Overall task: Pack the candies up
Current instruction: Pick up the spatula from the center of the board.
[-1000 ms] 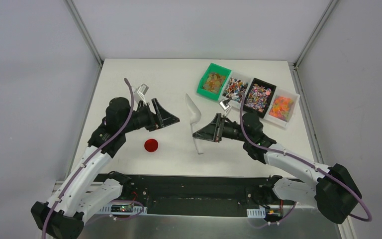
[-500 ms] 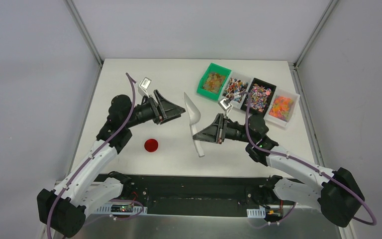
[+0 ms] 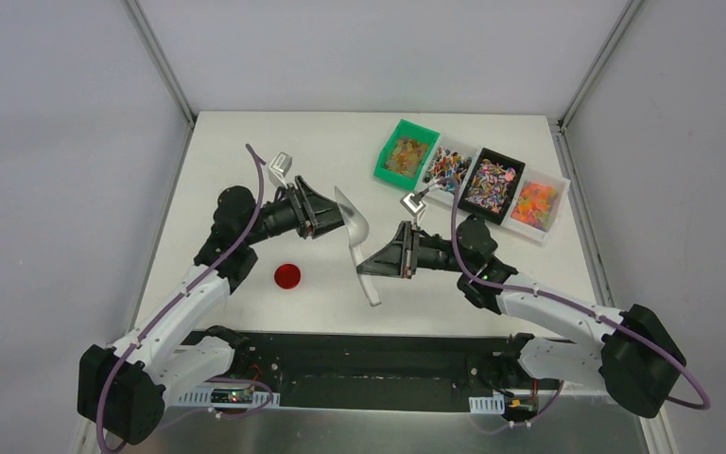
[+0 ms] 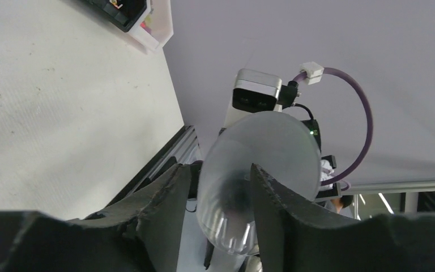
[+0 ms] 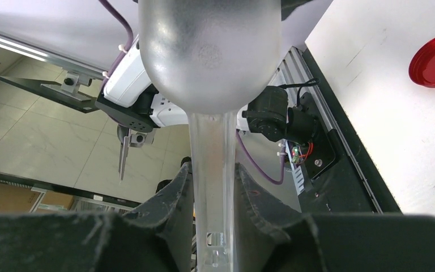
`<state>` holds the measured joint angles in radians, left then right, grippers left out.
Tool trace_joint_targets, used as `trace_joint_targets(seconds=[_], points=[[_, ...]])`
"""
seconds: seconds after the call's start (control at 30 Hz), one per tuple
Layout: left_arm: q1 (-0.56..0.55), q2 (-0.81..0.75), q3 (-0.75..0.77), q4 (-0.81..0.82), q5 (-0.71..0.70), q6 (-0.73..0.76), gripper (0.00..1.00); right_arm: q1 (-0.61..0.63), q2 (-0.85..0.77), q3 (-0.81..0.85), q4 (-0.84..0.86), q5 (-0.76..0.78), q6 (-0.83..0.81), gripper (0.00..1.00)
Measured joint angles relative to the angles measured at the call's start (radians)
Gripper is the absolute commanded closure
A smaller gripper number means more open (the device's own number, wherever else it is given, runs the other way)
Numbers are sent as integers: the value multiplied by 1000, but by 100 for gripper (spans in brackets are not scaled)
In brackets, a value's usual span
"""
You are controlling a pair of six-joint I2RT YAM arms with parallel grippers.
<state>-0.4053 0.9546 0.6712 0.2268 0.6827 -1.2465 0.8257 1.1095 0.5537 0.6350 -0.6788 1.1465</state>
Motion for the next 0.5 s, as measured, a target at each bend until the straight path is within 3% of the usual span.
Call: trace_joint_targets(seconds=[0.07,0.1,0.13,0.2,0.3,0.5], points=[[0,-4,0,10,0,-8,78,0,11,2,2,0,0,86],[0,-9,-1,12,-1,-9,96,0,16,2,4,1,-2,82],[0,-14,-3,12,-4,-10,100,0,20,2,13,0,-5,79],[0,-31,-21,13,-25,2,100,2,20,11,24,0,-8,70],[0,-81,-31,-22,-76,20,100,3,17,22,-11,8,-32,47],[0,-183,-22,-211,-227,107,100,1,-56,94,-326,110,-219,43]])
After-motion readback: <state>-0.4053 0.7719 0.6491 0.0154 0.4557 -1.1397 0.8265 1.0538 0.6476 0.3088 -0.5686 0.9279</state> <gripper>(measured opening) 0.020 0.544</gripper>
